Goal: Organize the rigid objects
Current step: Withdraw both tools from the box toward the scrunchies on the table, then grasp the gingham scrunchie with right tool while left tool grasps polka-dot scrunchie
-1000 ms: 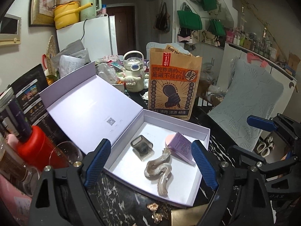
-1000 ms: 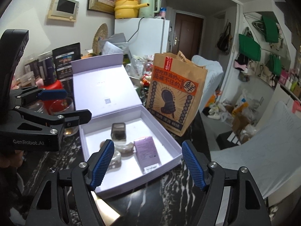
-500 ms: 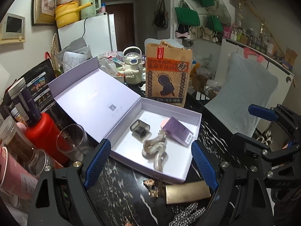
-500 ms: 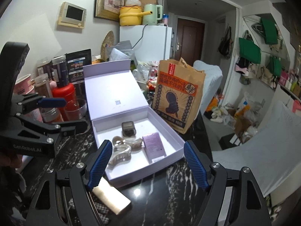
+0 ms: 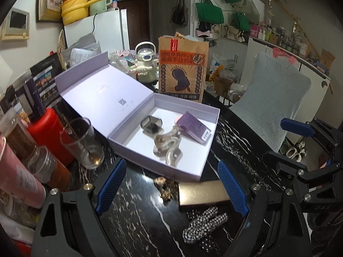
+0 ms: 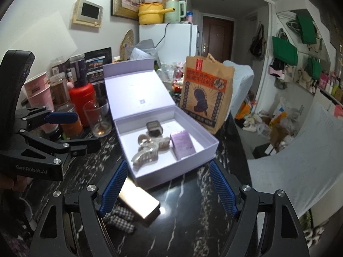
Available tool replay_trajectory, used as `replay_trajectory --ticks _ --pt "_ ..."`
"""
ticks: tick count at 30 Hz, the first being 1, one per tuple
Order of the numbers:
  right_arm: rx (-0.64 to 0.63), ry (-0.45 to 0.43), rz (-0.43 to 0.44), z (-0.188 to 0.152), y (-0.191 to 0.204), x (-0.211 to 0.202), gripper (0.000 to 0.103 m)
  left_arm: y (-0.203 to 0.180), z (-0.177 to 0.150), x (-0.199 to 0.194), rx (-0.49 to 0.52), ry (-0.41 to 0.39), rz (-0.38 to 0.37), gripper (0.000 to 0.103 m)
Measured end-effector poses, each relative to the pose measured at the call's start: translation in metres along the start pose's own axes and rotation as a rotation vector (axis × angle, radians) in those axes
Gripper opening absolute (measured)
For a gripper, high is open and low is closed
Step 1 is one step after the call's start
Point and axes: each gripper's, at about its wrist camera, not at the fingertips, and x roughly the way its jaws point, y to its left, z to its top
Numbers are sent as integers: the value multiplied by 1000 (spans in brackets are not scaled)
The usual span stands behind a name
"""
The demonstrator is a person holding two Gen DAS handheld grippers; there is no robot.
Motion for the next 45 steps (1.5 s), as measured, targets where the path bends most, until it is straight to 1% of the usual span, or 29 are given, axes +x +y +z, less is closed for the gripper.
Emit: replay_trajectory --ticks 12,18,21,26,32,36,41,45 --pt "48 70 106 -49 16 13 79 14 -39 7 -63 79 -3 88" --pt "68 116 157 -71 26 25 79 21 -63 13 -92 112 -24 88" --pt "68 130 196 -79 33 30 79 25 -74 16 -109 128 -35 88" --pt "26 132 219 -89 45 37 79 26 -92 21 -96 153 -23 88" --pt "-30 142 271 -96 61 53 79 39 -112 28 -142 200 -50 88" --pt "-100 117 291 -100 75 61 79 46 -118 33 -158 226 -44 88" --pt "-200 122 272 -103 93 75 79 49 -120 30 -144 208 -23 88" --pt "-212 127 297 -103 97 84 79 52 -119 33 -139 210 -9 88"
